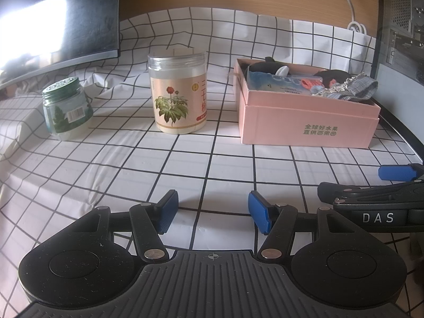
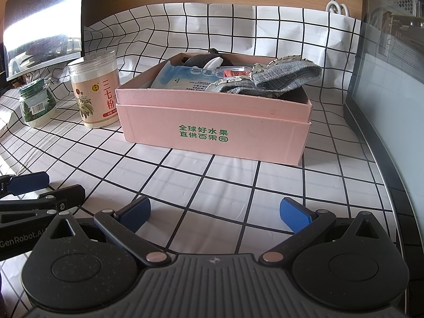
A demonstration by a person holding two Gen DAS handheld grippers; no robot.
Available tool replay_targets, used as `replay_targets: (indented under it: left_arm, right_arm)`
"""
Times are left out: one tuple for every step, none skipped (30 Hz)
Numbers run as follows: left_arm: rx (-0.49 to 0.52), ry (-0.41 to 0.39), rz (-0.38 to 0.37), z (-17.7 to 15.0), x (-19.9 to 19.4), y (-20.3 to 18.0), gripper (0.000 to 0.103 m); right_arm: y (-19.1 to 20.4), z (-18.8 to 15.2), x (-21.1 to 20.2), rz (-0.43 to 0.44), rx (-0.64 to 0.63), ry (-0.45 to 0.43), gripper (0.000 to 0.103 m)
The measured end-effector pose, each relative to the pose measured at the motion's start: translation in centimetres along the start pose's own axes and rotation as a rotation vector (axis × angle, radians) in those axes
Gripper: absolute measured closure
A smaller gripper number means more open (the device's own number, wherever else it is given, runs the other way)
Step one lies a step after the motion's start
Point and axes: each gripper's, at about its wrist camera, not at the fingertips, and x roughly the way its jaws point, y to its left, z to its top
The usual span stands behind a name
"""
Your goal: Organize soft objects
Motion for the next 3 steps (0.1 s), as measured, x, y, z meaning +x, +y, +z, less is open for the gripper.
replay_targets:
  left_arm:
    - [0.001, 0.000, 0.000, 0.00, 0.00, -0.02, 0.038]
    - [0.003, -0.001, -0.002, -0.01, -0.04, -0.06, 0.040]
    - [0.004, -0.002, -0.003, -0.01, -0.09, -0.11, 0.040]
  right_arm:
    - [0.00, 0.00, 0.00, 0.000, 0.000, 0.000, 0.000]
    - [0.00, 0.00, 0.00, 0.000, 0.000, 0.000, 0.000]
    - [0.00, 0.00, 0.00, 0.000, 0.000, 0.000, 0.000]
